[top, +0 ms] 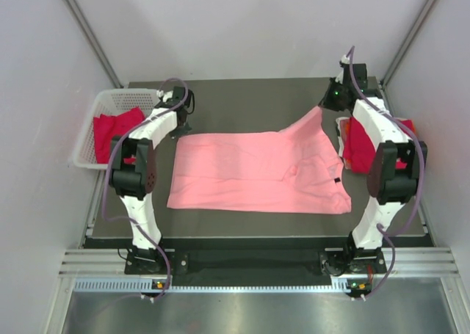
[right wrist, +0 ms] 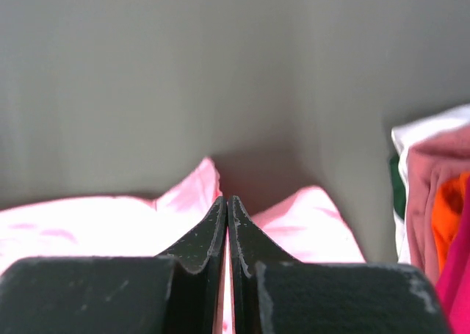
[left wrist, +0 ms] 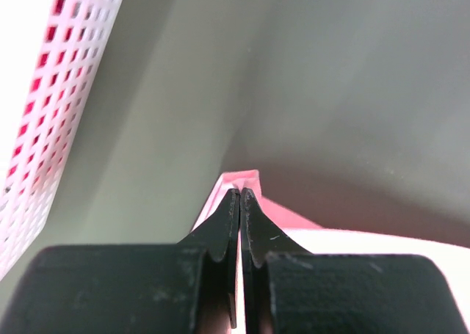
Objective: Fold and stack the t-shirts
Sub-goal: Fold the tshirt
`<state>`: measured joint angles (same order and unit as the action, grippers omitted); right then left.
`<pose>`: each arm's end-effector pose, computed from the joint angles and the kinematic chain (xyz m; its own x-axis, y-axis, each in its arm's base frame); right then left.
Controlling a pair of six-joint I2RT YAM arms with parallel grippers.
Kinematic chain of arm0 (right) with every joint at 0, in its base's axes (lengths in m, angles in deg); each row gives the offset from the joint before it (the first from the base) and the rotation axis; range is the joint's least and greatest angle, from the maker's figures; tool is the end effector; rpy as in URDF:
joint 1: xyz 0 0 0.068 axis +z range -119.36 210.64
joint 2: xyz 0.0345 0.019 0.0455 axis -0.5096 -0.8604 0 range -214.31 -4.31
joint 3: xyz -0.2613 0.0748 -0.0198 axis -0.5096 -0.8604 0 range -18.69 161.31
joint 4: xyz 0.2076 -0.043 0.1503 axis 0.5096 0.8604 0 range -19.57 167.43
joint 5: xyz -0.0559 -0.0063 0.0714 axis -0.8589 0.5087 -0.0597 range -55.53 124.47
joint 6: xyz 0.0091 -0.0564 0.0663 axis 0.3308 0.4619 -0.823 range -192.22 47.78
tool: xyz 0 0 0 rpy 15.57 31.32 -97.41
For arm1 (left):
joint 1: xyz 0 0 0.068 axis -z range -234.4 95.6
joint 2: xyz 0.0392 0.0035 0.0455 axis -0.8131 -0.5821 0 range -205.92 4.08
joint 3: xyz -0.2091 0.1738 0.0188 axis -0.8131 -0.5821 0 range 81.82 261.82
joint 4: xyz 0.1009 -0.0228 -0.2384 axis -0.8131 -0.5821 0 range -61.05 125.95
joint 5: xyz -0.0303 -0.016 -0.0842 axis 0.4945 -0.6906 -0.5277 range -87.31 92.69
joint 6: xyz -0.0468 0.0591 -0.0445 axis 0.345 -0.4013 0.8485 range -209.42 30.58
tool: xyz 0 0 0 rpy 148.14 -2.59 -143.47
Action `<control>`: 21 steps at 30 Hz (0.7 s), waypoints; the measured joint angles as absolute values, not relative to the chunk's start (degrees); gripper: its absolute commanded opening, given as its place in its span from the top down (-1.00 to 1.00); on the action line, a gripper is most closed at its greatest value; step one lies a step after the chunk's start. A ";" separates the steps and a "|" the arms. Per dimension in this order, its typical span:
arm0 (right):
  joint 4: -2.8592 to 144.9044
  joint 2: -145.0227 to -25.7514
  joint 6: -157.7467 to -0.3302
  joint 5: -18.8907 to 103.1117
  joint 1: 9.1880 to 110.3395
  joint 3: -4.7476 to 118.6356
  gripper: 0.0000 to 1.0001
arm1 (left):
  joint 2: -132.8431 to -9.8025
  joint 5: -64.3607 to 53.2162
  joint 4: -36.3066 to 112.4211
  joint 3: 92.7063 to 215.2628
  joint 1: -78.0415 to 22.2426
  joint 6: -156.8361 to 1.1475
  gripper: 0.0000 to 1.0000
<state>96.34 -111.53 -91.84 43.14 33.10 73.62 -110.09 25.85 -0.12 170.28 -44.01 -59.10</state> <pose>0.4618 0.0316 0.2623 -0.6678 0.3034 -0.6797 0.0719 0.9351 0.3469 0.4402 -0.0498 0.1746 -0.7395 -0.3363 -0.5831 -0.4524 0.8898 0.0605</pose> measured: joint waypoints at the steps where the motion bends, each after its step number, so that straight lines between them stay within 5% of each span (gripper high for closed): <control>1: 96.14 -110.48 -91.86 43.33 33.10 72.31 1.00 | -109.58 25.85 -0.10 169.73 -44.01 -59.10 1.00; 21: 93.85 -93.34 -91.73 42.26 33.10 50.08 1.00 | -101.32 23.42 4.29 160.27 -43.90 -59.38 1.00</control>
